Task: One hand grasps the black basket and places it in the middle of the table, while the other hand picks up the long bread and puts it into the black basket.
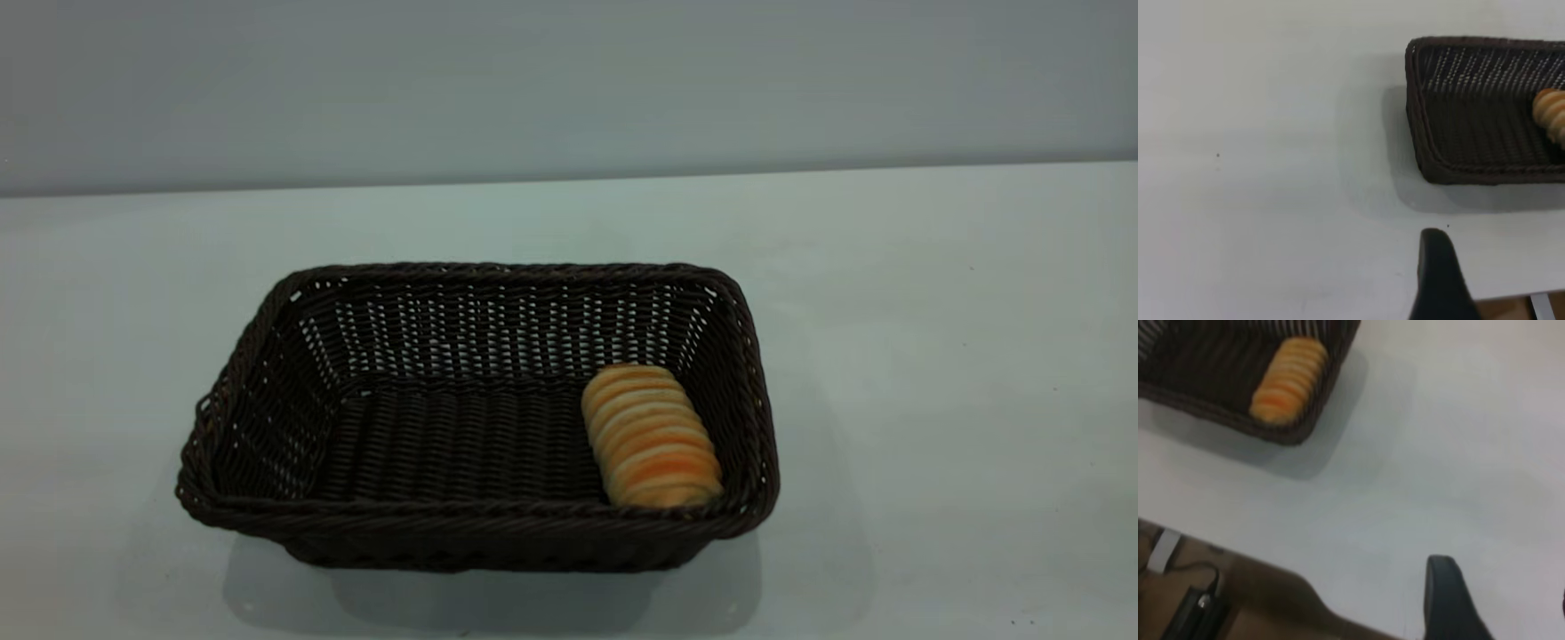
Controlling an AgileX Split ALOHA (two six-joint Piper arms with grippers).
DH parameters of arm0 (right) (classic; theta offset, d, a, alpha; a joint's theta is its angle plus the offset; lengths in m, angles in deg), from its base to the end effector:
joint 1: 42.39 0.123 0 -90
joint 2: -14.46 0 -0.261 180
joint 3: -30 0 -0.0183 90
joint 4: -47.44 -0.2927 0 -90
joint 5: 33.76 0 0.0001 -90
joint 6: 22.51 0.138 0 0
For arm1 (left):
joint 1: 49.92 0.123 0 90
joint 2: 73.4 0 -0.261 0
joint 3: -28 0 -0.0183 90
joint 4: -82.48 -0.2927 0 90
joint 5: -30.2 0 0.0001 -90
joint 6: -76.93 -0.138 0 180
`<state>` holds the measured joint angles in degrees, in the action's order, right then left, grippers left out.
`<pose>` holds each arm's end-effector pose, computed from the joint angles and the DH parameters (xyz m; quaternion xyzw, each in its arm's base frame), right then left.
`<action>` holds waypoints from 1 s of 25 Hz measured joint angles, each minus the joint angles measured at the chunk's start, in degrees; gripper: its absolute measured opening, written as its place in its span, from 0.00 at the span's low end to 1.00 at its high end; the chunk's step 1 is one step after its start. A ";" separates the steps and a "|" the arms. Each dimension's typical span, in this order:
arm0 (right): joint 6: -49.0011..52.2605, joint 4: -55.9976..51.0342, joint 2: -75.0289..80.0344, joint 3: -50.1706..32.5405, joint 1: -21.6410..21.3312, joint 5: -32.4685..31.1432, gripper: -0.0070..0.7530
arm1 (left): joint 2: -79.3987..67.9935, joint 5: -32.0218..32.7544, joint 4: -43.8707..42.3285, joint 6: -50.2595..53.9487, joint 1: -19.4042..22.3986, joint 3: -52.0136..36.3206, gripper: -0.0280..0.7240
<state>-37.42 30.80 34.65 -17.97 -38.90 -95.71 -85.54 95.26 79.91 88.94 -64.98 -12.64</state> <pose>0.1211 0.0423 0.2547 -0.1357 0.8869 0.1023 0.4296 0.0872 -0.0176 0.3051 0.0204 0.8560 -0.0991 0.5070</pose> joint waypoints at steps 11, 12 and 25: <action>3.10 9.52 -4.35 -0.17 3.36 -1.27 0.52 | 4.53 1.57 0.05 -5.59 0.00 0.00 0.72; 3.55 9.82 -4.35 -0.17 3.44 -1.36 0.52 | 4.58 1.57 0.05 -5.84 0.00 0.00 0.72; 4.81 8.18 -4.35 -1.03 3.44 -2.26 0.52 | 4.58 1.61 0.05 -9.28 0.00 0.00 0.71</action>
<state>-32.61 38.97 30.30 -19.00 -35.45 -97.98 -80.96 96.87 79.96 79.66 -64.98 -12.64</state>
